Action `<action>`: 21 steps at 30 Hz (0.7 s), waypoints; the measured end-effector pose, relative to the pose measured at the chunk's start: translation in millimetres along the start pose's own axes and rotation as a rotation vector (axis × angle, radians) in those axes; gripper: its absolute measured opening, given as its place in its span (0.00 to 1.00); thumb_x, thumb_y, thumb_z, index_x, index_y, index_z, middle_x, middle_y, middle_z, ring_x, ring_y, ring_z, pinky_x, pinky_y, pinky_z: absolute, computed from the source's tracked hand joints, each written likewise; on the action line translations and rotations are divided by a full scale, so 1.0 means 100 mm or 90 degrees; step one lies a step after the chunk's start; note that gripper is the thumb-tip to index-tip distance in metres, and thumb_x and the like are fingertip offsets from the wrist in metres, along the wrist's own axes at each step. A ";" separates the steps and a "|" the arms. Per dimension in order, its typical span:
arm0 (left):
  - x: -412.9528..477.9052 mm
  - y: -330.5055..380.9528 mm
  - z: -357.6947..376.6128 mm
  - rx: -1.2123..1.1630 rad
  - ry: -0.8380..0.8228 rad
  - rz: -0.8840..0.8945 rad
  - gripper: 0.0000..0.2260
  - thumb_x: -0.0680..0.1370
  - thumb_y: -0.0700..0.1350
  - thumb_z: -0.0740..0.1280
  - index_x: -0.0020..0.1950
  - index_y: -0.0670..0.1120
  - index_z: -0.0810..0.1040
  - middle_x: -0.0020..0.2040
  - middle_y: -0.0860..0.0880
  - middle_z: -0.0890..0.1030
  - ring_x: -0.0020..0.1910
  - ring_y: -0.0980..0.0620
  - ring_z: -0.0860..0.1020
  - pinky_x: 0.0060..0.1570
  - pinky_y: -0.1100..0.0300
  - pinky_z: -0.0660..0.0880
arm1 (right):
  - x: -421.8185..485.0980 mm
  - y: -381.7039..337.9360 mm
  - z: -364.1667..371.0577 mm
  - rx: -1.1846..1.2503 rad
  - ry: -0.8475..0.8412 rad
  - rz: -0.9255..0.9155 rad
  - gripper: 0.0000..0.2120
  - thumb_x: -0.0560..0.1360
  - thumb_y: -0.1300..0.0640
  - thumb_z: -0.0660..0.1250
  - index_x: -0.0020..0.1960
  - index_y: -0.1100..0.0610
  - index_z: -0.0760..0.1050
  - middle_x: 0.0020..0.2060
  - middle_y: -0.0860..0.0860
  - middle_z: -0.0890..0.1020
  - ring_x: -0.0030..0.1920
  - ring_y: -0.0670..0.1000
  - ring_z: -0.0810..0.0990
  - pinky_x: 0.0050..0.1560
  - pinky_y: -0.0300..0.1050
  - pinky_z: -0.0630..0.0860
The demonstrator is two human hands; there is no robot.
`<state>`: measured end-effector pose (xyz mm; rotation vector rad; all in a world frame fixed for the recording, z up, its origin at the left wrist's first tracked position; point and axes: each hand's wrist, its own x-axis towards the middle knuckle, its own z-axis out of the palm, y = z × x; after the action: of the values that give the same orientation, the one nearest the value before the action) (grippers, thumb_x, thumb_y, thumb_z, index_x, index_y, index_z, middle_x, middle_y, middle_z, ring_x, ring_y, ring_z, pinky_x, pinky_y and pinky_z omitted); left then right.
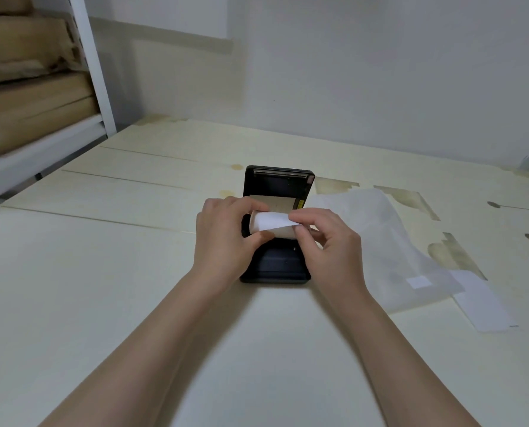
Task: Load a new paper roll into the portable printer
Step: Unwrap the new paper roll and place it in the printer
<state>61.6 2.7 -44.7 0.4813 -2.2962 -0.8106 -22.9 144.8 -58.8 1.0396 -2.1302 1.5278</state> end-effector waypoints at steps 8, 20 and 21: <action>0.01 -0.05 0.05 0.019 0.003 -0.019 0.15 0.69 0.50 0.77 0.55 0.50 0.84 0.56 0.54 0.81 0.54 0.52 0.78 0.50 0.58 0.74 | -0.03 0.03 0.04 -0.053 -0.025 -0.030 0.08 0.73 0.65 0.68 0.48 0.58 0.84 0.49 0.50 0.84 0.54 0.49 0.81 0.55 0.48 0.78; -0.12 -0.07 -0.09 0.100 -0.193 0.007 0.32 0.67 0.60 0.75 0.68 0.53 0.75 0.72 0.59 0.72 0.70 0.55 0.68 0.58 0.62 0.67 | -0.10 0.07 0.08 -0.201 -0.055 -0.064 0.07 0.72 0.66 0.70 0.46 0.59 0.85 0.47 0.52 0.86 0.55 0.53 0.80 0.57 0.25 0.67; -0.13 -0.09 -0.11 0.091 -0.233 0.014 0.36 0.65 0.60 0.76 0.71 0.53 0.72 0.75 0.59 0.68 0.72 0.55 0.67 0.63 0.61 0.66 | -0.10 0.07 0.08 -0.215 -0.053 -0.073 0.07 0.72 0.66 0.69 0.46 0.60 0.85 0.47 0.52 0.86 0.55 0.53 0.80 0.57 0.27 0.68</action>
<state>79.8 -1.7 -49.7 0.3947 -2.7066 -0.7777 -20.0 142.4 -72.2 1.0953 -2.2393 1.0413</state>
